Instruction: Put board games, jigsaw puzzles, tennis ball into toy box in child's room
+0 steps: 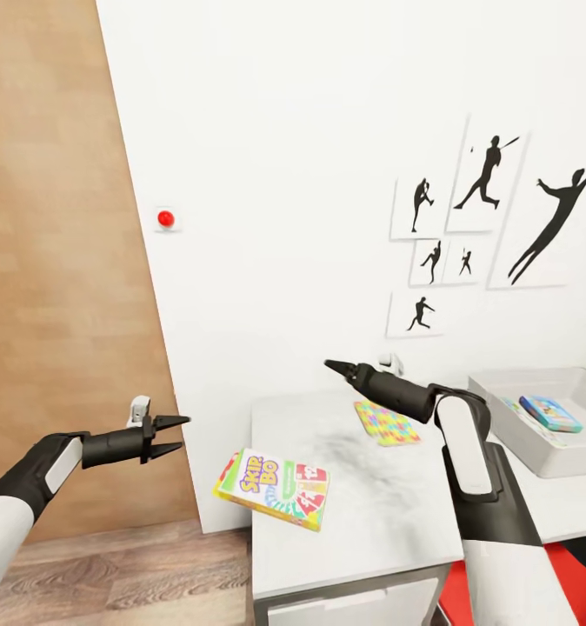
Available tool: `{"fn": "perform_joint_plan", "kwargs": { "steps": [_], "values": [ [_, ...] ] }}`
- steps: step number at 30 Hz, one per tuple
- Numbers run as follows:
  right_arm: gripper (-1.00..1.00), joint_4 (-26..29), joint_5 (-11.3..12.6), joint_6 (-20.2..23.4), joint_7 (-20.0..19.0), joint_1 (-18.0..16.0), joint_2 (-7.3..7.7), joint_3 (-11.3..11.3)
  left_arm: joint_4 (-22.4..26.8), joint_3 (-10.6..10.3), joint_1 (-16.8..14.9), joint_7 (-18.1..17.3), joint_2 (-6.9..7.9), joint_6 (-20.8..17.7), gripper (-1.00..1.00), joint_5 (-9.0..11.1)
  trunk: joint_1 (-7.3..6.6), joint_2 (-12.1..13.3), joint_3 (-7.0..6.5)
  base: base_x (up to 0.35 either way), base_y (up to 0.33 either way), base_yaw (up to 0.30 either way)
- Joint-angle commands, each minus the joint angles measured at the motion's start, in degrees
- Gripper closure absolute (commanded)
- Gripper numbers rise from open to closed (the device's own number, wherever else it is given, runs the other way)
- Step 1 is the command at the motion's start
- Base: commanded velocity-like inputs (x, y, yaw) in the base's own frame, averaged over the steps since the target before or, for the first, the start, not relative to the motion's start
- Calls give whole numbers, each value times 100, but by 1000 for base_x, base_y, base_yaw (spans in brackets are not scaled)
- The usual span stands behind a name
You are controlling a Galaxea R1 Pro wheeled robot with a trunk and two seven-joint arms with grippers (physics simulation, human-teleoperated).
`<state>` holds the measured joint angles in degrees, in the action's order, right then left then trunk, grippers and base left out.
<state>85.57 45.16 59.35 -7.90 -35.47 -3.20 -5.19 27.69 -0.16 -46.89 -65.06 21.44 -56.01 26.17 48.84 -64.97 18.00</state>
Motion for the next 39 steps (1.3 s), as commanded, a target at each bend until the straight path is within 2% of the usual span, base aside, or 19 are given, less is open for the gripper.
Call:
{"fn": "perform_joint_plan", "kwargs": {
  "steps": [1, 11, 22, 28, 32, 35, 39],
  "values": [
    [-100, -18, -53, 33, -15, -36, -12, -13, -1, -2, -5, -16, -6, -29, -100, 5, 23, -47, 26, 0, 0, 0],
    [-100, -98, -55, 19, 320, -192, -54, 5, -5, 0, -5, -36, -35, -24, -100, 19, 243, -448, 205, 0, 0, 0],
    [-100, -102, -58, 11, 445, -194, -155, 22, -18, -17, -5, -95, -28, -24, -100, 33, 484, -889, 403, 0, 0, 0],
    [-100, -94, -52, 14, 453, -194, -170, 18, -18, 15, -5, -146, 24, -26, -100, 46, 616, -1130, 511, 0, 0, 0],
    [-100, -93, -51, 12, 455, -192, -171, 18, -18, 48, -5, -353, 112, -48, -100, 42, 704, -1290, 582, 0, 0, 0],
    [-100, -94, -51, 14, 455, -191, -172, 23, -18, 56, -3, -656, 220, -60, -100, 30, 770, -1410, 636, 0, 0, 0],
    [-100, -95, -51, 15, 453, -189, -172, 26, -18, 54, 2, -916, 286, -63, -100, 12, 858, -1571, 708, 0, 0, 0]
  ]
}}
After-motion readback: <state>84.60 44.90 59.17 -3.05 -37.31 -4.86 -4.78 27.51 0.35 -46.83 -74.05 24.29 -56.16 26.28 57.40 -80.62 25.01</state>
